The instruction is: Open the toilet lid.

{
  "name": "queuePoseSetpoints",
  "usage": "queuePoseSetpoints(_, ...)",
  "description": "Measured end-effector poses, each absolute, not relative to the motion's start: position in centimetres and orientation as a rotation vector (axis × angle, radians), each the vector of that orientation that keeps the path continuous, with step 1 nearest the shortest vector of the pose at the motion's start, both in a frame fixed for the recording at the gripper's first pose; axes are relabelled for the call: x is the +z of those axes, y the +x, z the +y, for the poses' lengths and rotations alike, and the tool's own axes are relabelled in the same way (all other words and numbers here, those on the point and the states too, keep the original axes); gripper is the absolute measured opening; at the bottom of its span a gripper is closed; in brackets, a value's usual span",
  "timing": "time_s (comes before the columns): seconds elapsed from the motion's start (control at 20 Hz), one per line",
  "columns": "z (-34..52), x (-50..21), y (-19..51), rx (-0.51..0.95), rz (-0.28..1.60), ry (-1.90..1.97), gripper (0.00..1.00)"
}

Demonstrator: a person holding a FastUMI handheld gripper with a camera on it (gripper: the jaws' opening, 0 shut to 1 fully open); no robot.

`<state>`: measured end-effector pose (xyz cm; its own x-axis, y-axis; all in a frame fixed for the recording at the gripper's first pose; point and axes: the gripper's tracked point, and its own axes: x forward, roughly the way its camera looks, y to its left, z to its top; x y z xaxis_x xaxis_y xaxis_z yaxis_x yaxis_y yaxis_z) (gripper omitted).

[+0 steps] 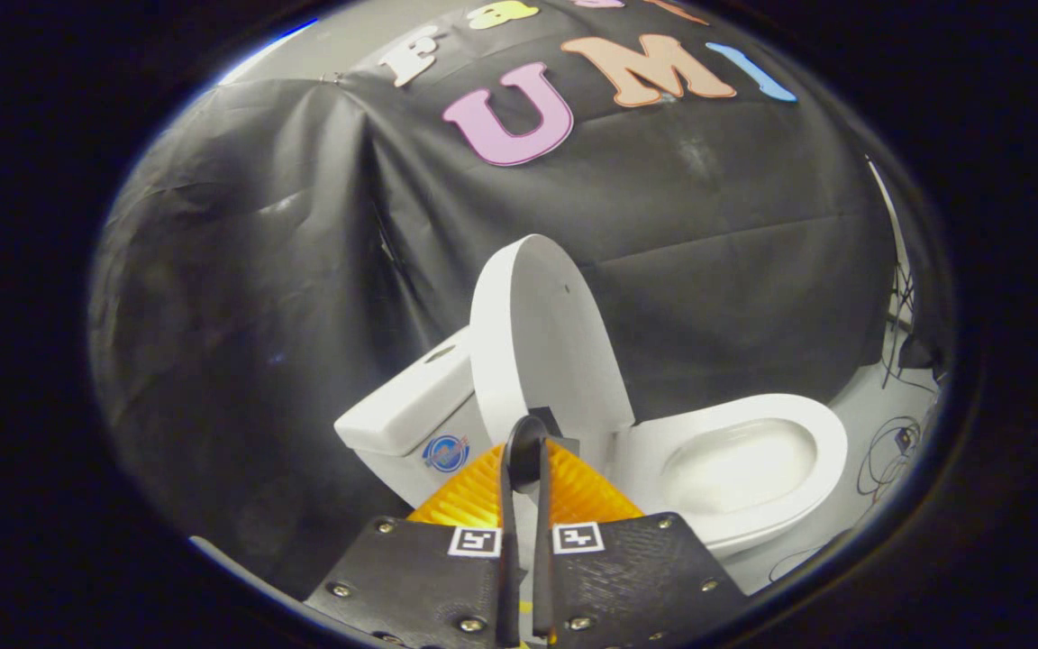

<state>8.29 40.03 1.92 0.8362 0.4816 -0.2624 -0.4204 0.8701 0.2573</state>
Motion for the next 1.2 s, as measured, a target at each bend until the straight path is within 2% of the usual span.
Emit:
queuePoseSetpoints(1.05, 44.7, 1.2, 7.1, 0.528, 0.172, 0.053, 0.06)
queuePoseSetpoints(1.15, 44.6, 1.0, 7.2, 0.528, 0.163, 0.05, 0.13)
queuePoseSetpoints(1.2, 44.6, 1.0, 7.3, 0.528, 0.164, 0.037, 0.13)
